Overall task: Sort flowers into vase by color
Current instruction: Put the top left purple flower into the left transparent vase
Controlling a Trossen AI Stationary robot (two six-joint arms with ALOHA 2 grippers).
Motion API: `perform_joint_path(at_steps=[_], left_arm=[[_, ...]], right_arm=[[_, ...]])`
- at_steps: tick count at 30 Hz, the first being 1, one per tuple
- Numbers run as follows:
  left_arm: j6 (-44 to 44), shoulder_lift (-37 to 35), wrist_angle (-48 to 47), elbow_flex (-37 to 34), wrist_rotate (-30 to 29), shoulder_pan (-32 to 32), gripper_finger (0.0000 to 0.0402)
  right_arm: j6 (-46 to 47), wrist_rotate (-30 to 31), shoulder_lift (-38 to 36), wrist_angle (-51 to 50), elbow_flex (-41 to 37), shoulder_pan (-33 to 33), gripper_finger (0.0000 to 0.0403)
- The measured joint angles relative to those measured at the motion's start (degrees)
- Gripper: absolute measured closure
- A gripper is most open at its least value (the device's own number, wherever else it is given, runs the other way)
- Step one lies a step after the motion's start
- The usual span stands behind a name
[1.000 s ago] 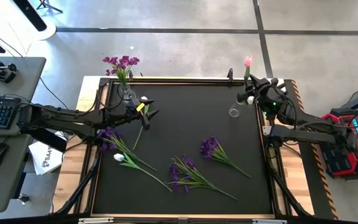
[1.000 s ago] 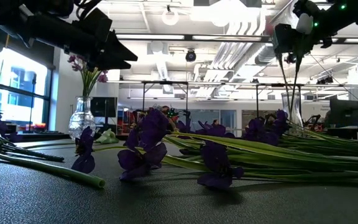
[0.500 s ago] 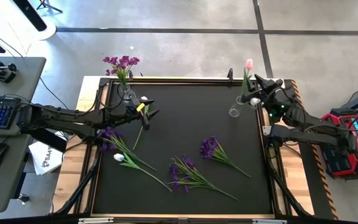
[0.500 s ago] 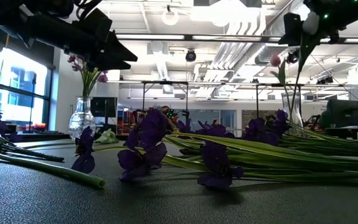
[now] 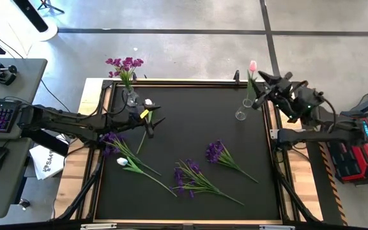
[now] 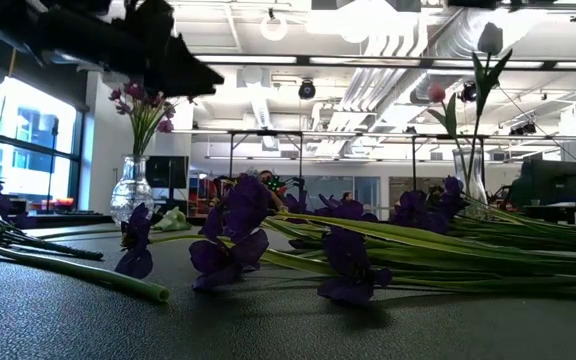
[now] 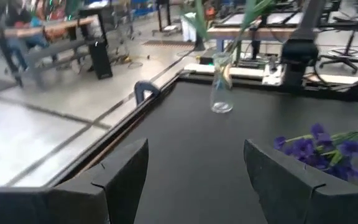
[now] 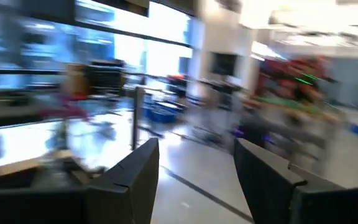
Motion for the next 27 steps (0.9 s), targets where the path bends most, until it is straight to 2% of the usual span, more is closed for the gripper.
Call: perform_joint_path(at_steps=[4, 6, 10, 15, 20, 24, 27], left_arm=[[4.8, 0.0, 0.0, 2.3, -6.3, -4.5, 0.0149], [7.6, 0.0, -0.7, 3.5, -10.4, -7.4, 0.0149], [9.7, 0.0, -7.1, 7.2, -16.0, -12.8, 0.0149], [6.9, 0.0, -20.3, 13.8, -16.9, -18.0, 0.0149], [-5.1, 0.0, -42.0, 22.0, -24.7, -21.6, 0.0149], [-23.4, 0.0, -63.2, 30.8, -31.1, -22.8, 0.0149], [-37.0, -0.2, -75.3, 37.2, -31.9, -21.6, 0.0149]], right_arm=[[-2.9, -14.3, 4.3, 4.6, 3.0, 5.7, 0.0221], [-4.9, -19.2, 6.9, 8.8, 3.2, 8.9, 0.0225], [-8.2, -18.9, 13.5, 12.3, 3.2, 14.6, 0.0233], [-7.7, -16.4, 22.7, 11.5, 3.2, 17.7, 0.0242], [-6.5, -14.7, 33.6, 11.9, 3.0, 18.4, 0.0248], [-6.3, -14.6, 43.3, 18.0, 3.0, 18.0, 0.0249], [-5.6, -14.6, 49.5, 23.1, 3.0, 17.2, 0.0249]])
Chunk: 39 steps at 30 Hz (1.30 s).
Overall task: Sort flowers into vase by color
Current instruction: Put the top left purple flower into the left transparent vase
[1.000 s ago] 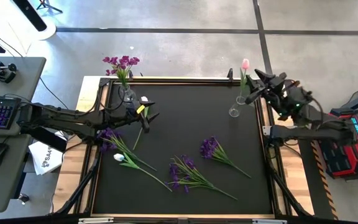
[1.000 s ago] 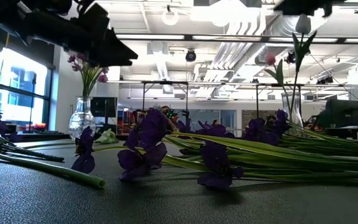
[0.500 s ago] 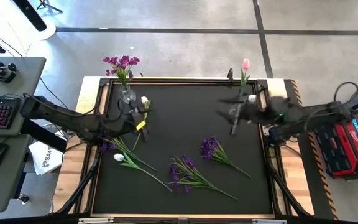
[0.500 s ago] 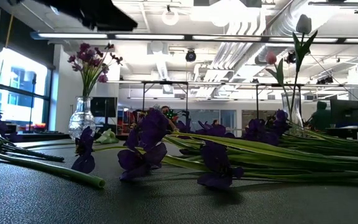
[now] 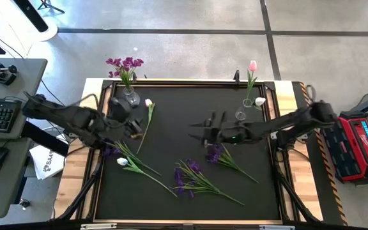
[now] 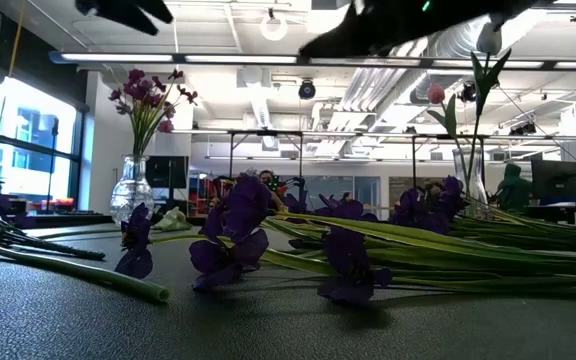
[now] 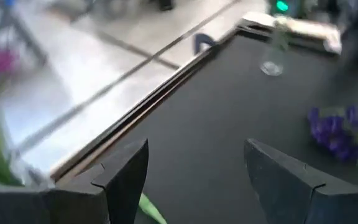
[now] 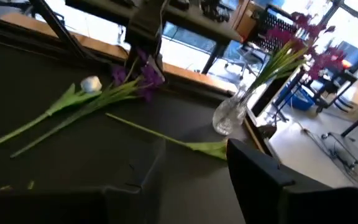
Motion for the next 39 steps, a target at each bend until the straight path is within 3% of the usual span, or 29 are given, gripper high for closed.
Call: perform_joint_path(at_steps=[3, 10, 17, 20, 24, 28, 35, 39], left_arm=[[-8.8, -0.4, -5.6, 3.5, 2.7, 2.2, 0.0149], [-17.9, 0.7, -14.7, 3.9, 15.4, 6.3, 0.0149], [-28.6, 8.4, -20.7, 3.9, 17.1, 6.5, 0.0149], [-29.8, 13.9, -20.6, 3.9, 18.8, 6.5, 0.0149], [-29.0, 21.4, -20.8, 3.9, 25.8, 7.6, 0.0149], [-28.0, 25.9, -22.1, 3.9, 27.4, 9.2, 0.0149], [-22.6, 25.9, -19.3, 3.4, 27.0, 14.9, 0.0149], [-18.0, 21.8, -9.2, -3.4, 31.4, 17.2, 0.0149]], right_arm=[[0.6, 0.0, 5.3, 3.3, 0.0, -1.7, 0.0249], [6.6, 0.1, 13.9, 9.5, 0.0, -4.9, 0.0249], [7.7, -0.3, 18.0, 13.5, 0.0, -5.2, 0.0249], [7.7, -0.3, 18.7, 15.1, 0.0, -5.2, 0.0249], [7.7, -0.4, 18.8, 15.2, 0.0, -5.2, 0.0249], [7.3, -0.5, 18.8, 15.3, 0.0, -5.2, 0.0249], [7.3, -2.9, 18.8, 15.0, 0.0, -5.2, 0.0249], [7.7, -3.1, 18.8, 14.9, 0.0, -5.1, 0.0249]])
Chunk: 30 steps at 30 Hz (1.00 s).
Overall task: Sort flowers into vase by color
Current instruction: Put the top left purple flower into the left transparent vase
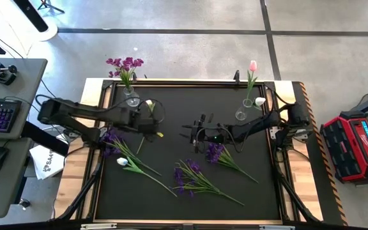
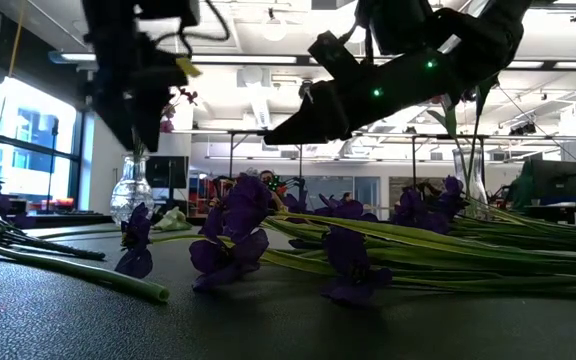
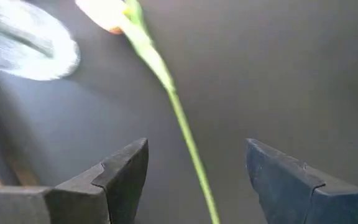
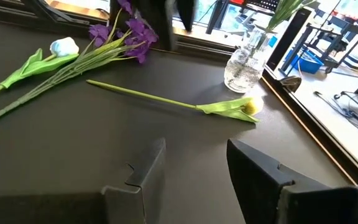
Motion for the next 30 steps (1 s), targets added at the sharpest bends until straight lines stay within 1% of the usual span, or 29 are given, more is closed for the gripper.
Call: perform_joint_path(at_steps=[2, 3, 7, 10, 14, 17, 19, 21, 24, 27, 30], left_arm=[[-1.3, -3.0, 2.7, -4.3, 3.9, 0.0, 0.0149], [-3.7, -4.6, 2.7, -6.2, 5.2, -0.5, 0.0149], [-17.2, -10.2, -1.7, -11.9, 8.9, -4.5, 0.0149], [-23.7, -13.7, -1.0, -14.2, 13.7, -9.2, 0.0149], [-31.4, -15.3, -1.0, -14.4, 18.6, -15.0, 0.0149], [-36.7, -14.7, -1.1, -14.4, 22.1, -18.2, 0.0149], [-39.5, -13.2, -1.2, -14.4, 25.6, -19.6, 0.0149], [-42.0, -11.2, -1.0, -14.9, 28.7, -20.2, 0.0149], [-44.2, -8.2, -0.7, -17.0, 31.8, -20.5, 0.0149], [-44.1, -5.8, 0.3, -19.6, 32.4, -20.5, 0.0149], [-43.8, -4.4, 1.2, -20.7, 29.5, -20.1, 0.0149]], right_arm=[[0.0, 0.0, 0.0, 0.0, 0.0, 0.0, 0.0249], [0.0, 0.0, 0.0, 0.0, 0.0, 0.0, 0.0249], [-0.4, 0.0, 0.0, 0.4, 0.0, 0.0, 0.0249], [-0.2, 0.0, 0.0, 0.5, 0.0, -0.2, 0.0249], [0.3, 0.0, 0.0, 1.0, 0.0, -0.2, 0.0249], [0.2, 0.0, 0.0, 1.9, 0.0, -0.2, 0.0249], [0.2, 0.0, 0.0, 2.7, 0.0, -0.2, 0.0249], [0.2, -0.3, 0.0, 3.3, 0.0, -0.2, 0.0249], [0.1, -2.3, 0.0, 3.5, 0.0, -0.2, 0.0249], [0.1, -3.3, 0.0, 3.5, 0.0, -0.1, 0.0249], [0.1, -4.1, 0.0, 3.5, 0.0, -0.1, 0.0249]])
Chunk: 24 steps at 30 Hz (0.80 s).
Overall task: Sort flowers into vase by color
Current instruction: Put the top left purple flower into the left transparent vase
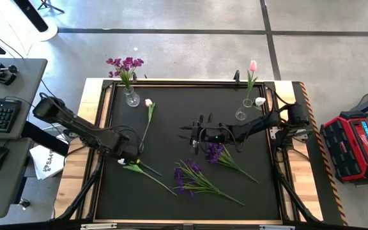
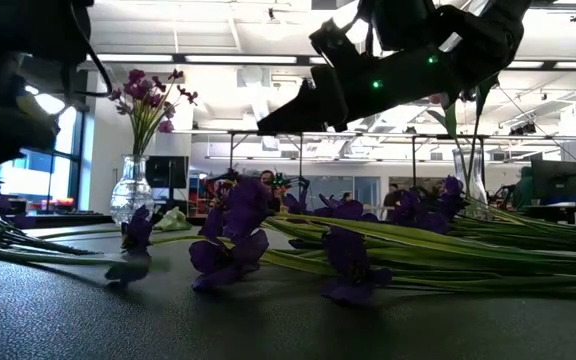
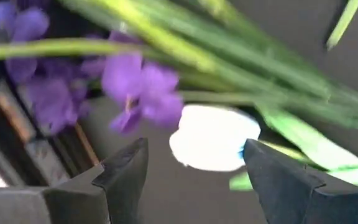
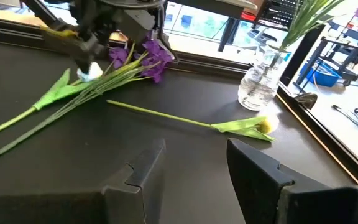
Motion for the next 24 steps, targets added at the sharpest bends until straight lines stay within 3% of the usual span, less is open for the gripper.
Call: perform_joint_path(at_steps=[8, 15, 19, 24], left_arm=[[9.6, 0.5, 1.6, -0.3, -15.9, 5.9, 0.0149], [30.7, 0.5, 16.4, -0.1, -30.0, 13.3, 0.0149], [34.8, 0.5, 15.6, 3.1, -24.6, 14.7, 0.0149], [26.5, 0.2, 11.2, 4.7, -13.1, 12.6, 0.0149]], right_arm=[[-0.5, -0.1, 0.0, 0.8, 0.0, -0.1, 0.0249], [-1.1, -0.1, 0.0, 0.9, 0.0, -0.1, 0.0249], [-1.0, -0.1, 0.0, 0.9, 0.0, -0.1, 0.0249], [-0.6, -0.1, 0.0, 0.8, 0.0, -0.1, 0.0249]])
